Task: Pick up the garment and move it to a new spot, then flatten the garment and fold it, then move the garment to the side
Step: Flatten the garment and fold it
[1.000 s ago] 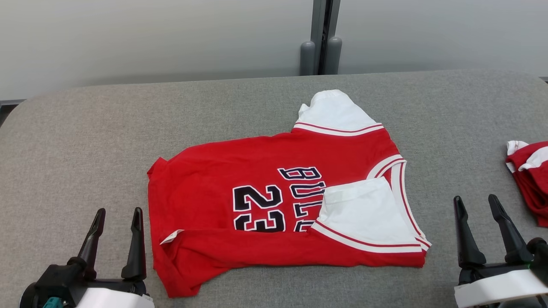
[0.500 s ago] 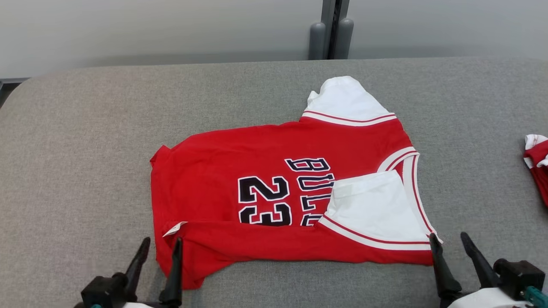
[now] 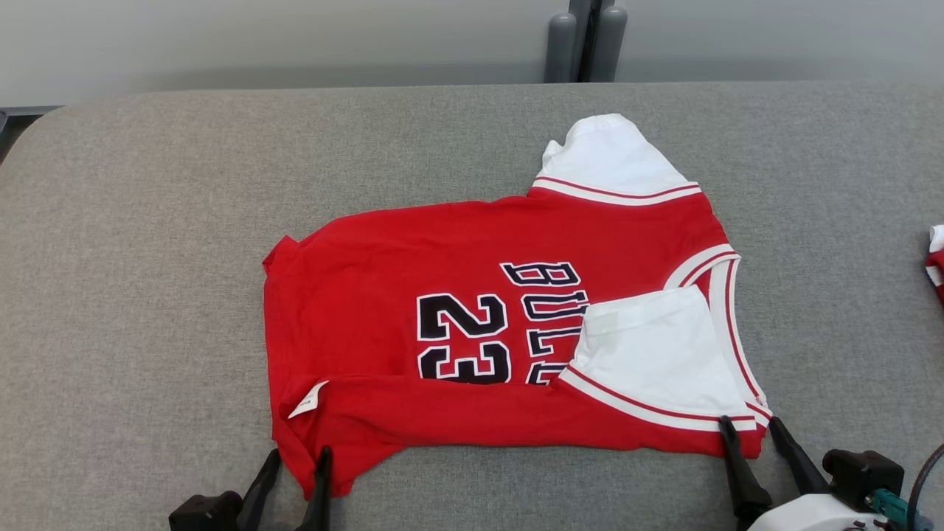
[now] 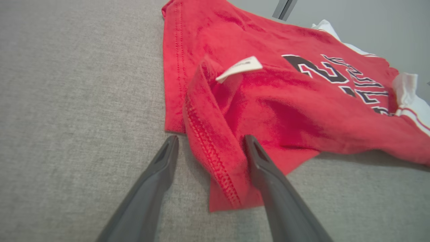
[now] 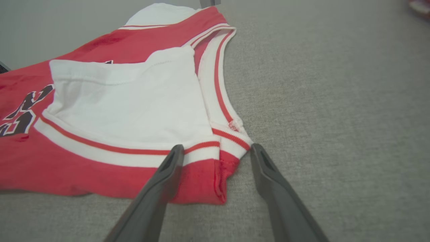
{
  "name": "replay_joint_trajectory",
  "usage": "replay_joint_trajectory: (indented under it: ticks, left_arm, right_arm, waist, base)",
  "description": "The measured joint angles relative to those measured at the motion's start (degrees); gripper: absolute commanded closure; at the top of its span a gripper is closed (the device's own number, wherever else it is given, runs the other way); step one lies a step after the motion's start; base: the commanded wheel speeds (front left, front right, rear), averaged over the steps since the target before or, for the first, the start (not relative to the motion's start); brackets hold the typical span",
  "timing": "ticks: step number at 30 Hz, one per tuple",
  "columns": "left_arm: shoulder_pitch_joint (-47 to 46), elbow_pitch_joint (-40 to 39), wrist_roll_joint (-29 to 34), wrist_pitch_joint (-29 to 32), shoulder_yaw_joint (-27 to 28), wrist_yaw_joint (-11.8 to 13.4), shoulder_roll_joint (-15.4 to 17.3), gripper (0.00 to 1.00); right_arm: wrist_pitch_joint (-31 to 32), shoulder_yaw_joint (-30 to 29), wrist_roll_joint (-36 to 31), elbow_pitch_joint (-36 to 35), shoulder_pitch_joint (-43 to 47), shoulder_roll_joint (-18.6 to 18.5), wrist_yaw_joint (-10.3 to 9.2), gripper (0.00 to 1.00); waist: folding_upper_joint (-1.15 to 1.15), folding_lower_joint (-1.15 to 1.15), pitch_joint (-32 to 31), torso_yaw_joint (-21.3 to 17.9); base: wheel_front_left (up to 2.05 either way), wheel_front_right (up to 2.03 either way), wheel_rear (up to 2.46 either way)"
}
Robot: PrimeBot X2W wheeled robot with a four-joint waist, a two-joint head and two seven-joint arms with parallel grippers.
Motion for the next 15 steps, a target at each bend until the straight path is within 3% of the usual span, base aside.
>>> replay_joint_trajectory:
  ticks: [5, 6, 7, 8, 15]
  left_arm:
    - [-0.3, 2.2, -0.9, 0.0, 0.3, -0.5, 0.1, 0.00]
    - [-0.6, 2.4, -1.0, -0.1, 0.4, -0.7, 0.2, 0.30]
    - [-0.8, 2.5, -1.0, -0.2, 0.6, -1.0, 0.4, 0.71]
    - [-1.0, 2.7, -1.0, -0.3, 0.6, -1.2, 0.7, 1.00]
    - [-1.2, 1.4, -1.0, -0.3, 0.9, -2.1, 3.3, 1.00]
  right_arm:
    - [-0.2, 1.0, 2.9, 3.2, -2.0, -0.1, 0.00, 0.00]
    - [-0.2, 1.1, 3.4, 3.8, -2.3, -0.1, 0.00, 0.28]
    - [-0.3, 1.4, 3.6, 4.3, -2.5, -0.3, 0.00, 0.65]
    - [-0.3, 1.7, 4.0, 4.8, -2.7, -0.5, 0.00, 1.00]
    - [-1.0, 2.1, 5.4, 5.1, -3.4, -1.6, 0.21, 1.00]
  waist:
    - [0.00, 0.00, 0.3, 0.1]
    - [0.00, 0.00, 0.2, 0.2]
    - [0.00, 0.00, 0.2, 0.3]
    - [0.00, 0.00, 0.2, 0.4]
    - [0.00, 0.00, -0.3, 0.9]
  base:
    - [0.00, 0.00, 0.00]
    - [0.00, 0.00, 0.00]
    - [0.00, 0.00, 0.00]
    - [0.00, 0.00, 0.00]
    - [0.00, 0.00, 0.00]
